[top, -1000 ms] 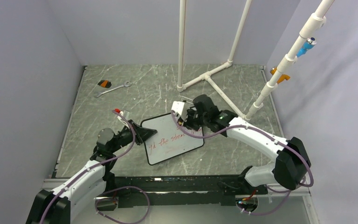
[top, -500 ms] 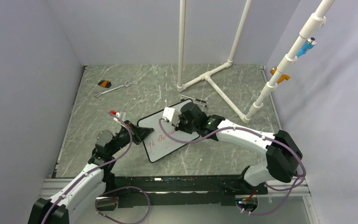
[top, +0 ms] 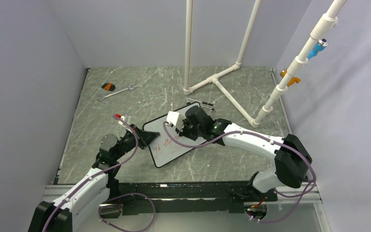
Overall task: Erase the whiteboard
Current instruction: Erase the whiteboard at the center of the board.
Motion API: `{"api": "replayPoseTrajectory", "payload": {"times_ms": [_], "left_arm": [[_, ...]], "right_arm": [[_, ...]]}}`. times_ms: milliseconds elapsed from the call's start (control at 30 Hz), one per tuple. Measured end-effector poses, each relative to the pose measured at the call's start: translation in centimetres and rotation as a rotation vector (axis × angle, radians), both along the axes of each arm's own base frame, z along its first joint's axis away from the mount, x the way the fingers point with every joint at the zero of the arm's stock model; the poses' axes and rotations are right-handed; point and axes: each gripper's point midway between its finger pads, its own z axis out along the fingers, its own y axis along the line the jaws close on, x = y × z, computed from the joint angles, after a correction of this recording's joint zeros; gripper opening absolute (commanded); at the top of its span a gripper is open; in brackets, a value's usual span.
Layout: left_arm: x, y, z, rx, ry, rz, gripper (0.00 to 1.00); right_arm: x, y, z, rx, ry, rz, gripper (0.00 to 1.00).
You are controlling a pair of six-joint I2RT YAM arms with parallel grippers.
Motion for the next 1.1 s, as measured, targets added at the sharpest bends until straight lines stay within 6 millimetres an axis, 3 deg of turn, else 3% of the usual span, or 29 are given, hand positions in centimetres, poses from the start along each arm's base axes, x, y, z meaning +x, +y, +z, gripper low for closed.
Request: {"api": "replayPoseTrajectory", "payload": {"times_ms": [133,433,533,700,800,1100], "left_arm": [[0.0,0.0,0.0,0.004,-0.004,-0.003,0.00],[0.1,0.2,0.1,0.004,-0.006,0.014,0.00],[0.1,0.2,0.0,0.005,-0.006,0.014,0.00],[0.0,0.3,0.0,0.007,-0.003,0.016,0.00],[0.0,0.4,0.0,0.010,-0.006,0.021,0.00],[-0.4,0.9,0.2,0.030,-0.041,0.032,0.00]], "right_arm": [[-0.8,1.3,0.4,0.021,0.041,0.020,0.00],[3.4,-1.0,1.1,0.035,-0.010,-0.181,0.00],[3.2,-0.7,1.1,0.036,-0.007,-0.162,0.00],[0.4,1.6,0.6,0.028,0.025,-0.031,0.00],[-0.3,2.3,0.5,0.023,0.031,-0.013,0.00],[2.5,0.6,1.4,0.083,0.039,-0.113,0.00]]}}
